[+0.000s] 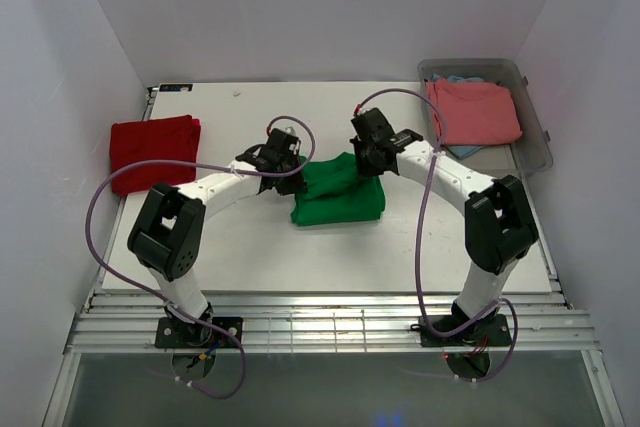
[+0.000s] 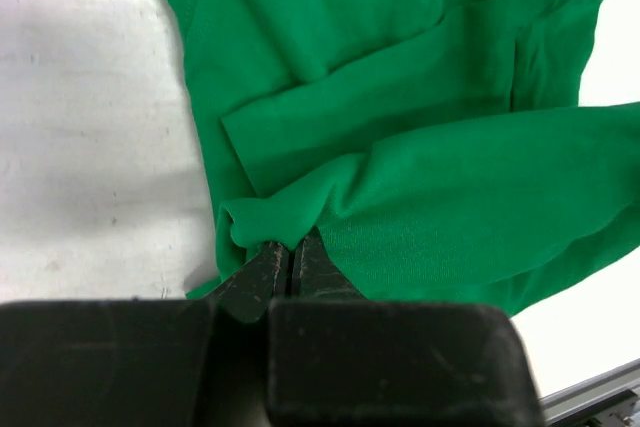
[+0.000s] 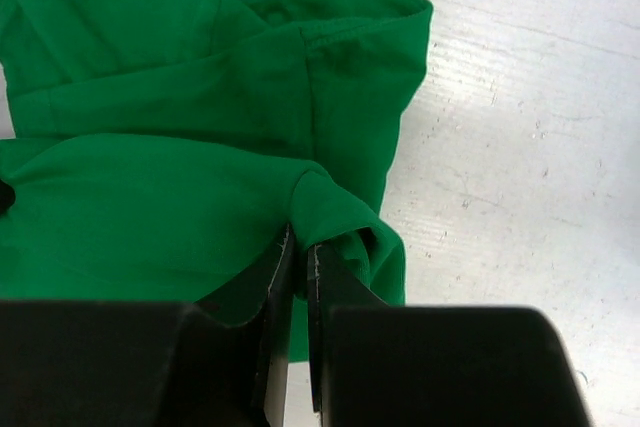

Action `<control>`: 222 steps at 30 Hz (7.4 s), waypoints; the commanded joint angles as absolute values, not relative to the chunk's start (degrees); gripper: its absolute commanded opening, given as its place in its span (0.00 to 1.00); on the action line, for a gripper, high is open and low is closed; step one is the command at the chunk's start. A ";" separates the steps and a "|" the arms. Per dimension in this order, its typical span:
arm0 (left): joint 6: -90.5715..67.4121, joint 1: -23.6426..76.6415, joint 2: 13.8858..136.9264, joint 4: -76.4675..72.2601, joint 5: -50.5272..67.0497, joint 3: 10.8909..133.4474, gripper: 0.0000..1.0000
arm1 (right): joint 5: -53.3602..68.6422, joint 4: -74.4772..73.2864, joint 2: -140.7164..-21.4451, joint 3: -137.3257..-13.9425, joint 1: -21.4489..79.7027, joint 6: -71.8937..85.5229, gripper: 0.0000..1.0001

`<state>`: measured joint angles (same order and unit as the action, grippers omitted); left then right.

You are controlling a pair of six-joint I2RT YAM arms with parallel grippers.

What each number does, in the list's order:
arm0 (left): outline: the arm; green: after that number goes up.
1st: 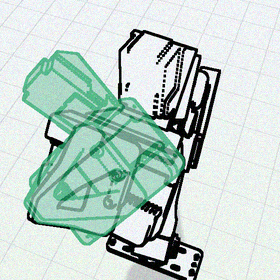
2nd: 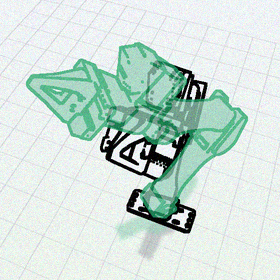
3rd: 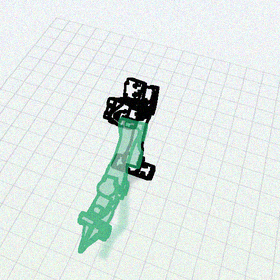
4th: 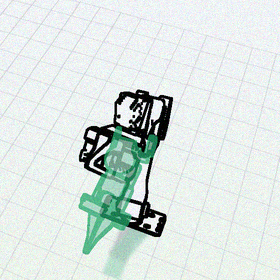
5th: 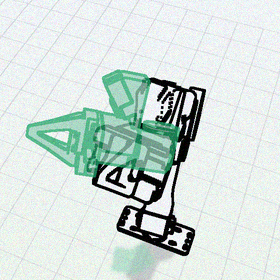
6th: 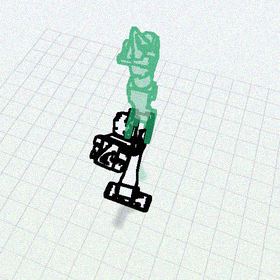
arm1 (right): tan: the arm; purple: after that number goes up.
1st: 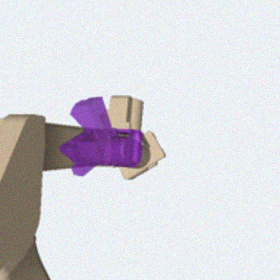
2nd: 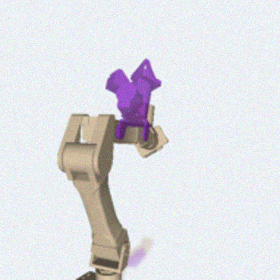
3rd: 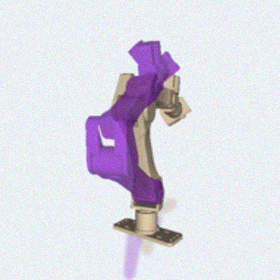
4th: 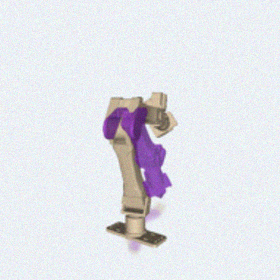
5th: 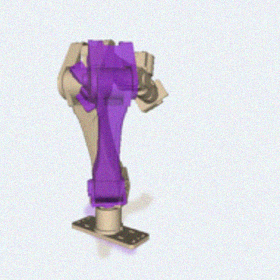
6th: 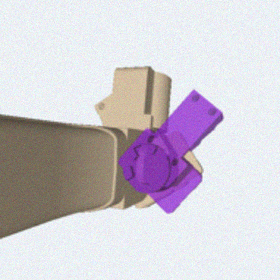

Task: Fold and stack the t-shirts
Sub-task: Fold the tshirt, then neatly place the folded tshirt to the corner

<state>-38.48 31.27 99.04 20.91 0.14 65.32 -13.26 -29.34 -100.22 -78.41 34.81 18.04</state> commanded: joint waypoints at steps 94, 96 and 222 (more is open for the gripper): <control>-45.09 35.77 110.39 -6.06 13.97 55.82 0.00 | 15.82 -12.66 -132.97 -107.92 22.15 21.88 0.08; -44.65 35.77 109.95 -6.24 13.98 55.81 0.00 | 15.91 -12.66 -132.37 -109.68 21.36 21.54 0.08; -2.90 -4.21 107.93 45.08 -5.28 104.76 0.00 | 11.16 -19.34 -87.89 -58.63 30.50 15.64 0.45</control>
<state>-4.27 -0.86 111.15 43.64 -5.89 99.74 9.23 -21.08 -90.32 -59.35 30.46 16.01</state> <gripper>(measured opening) 0.222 0.451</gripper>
